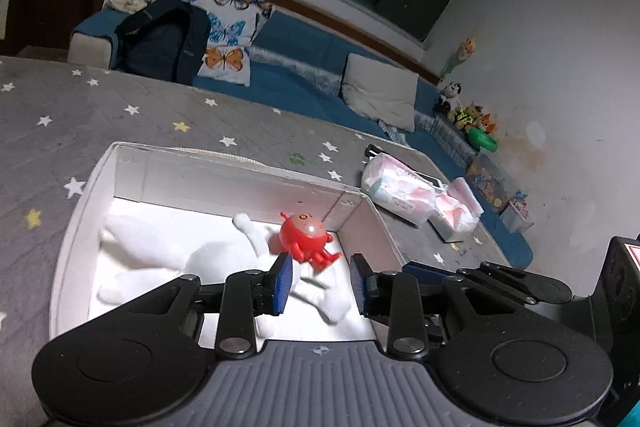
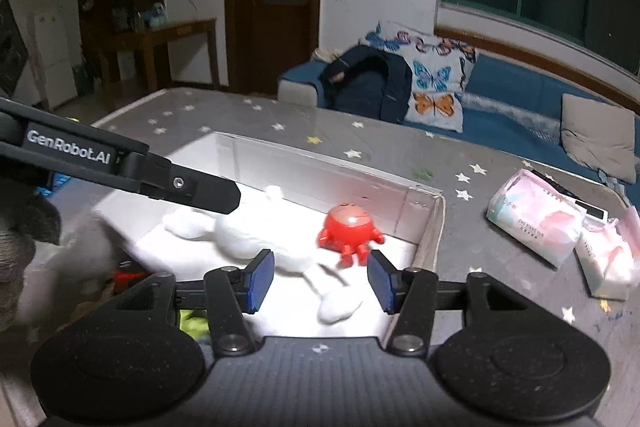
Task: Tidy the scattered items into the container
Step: 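Move both tools to the green alien figure and grasp it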
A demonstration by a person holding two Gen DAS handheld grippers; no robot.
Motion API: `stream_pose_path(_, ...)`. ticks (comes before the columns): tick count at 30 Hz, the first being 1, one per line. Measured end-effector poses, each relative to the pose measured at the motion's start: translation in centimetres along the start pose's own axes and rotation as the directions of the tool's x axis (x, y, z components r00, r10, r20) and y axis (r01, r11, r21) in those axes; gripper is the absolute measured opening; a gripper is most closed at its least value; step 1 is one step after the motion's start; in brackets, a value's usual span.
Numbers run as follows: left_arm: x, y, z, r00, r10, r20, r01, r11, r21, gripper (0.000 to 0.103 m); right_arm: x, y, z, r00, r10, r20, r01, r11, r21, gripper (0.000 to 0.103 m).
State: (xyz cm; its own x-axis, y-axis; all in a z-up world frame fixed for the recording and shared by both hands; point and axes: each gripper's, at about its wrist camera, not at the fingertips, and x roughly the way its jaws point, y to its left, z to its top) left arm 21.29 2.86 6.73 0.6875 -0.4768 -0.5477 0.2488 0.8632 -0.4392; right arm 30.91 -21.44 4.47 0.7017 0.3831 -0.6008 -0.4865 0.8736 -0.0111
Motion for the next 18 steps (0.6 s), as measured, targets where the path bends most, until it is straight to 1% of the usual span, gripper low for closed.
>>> stream_pose_path(4,-2.1,-0.6,-2.0,1.0,0.015,0.024,-0.016,0.999,0.036,0.034,-2.6,1.5,-1.5,0.999,0.013,0.046,-0.012,1.0,-0.024,0.055)
stream_pose_path(7,-2.9,-0.6,-3.4,1.0,0.012,0.019,-0.013,0.999,0.033,0.034,-4.0,2.5,-2.9,0.997,0.036,0.068,-0.033,0.999,-0.036,0.055)
stream_pose_path(10,-3.2,-0.5,-4.5,1.0,0.015,0.002,-0.015,1.0,0.018,0.034,-4.2,3.4,-4.3,0.996,0.079,0.043,-0.078,0.997,-0.011,0.055)
stream_pose_path(15,-3.3,-0.7,-5.8,1.0,0.004,-0.021,-0.003,1.0,0.026,0.034,-3.2,4.3,-6.2,0.993,0.118,-0.004,-0.117,0.992,0.044,0.055)
stream_pose_path(18,-2.9,-0.8,-6.4,0.999,0.028,-0.038,-0.026,0.999,0.033,0.034,-2.4,4.8,-6.9,0.991,0.129,-0.018,-0.127,0.989,0.07,0.055)
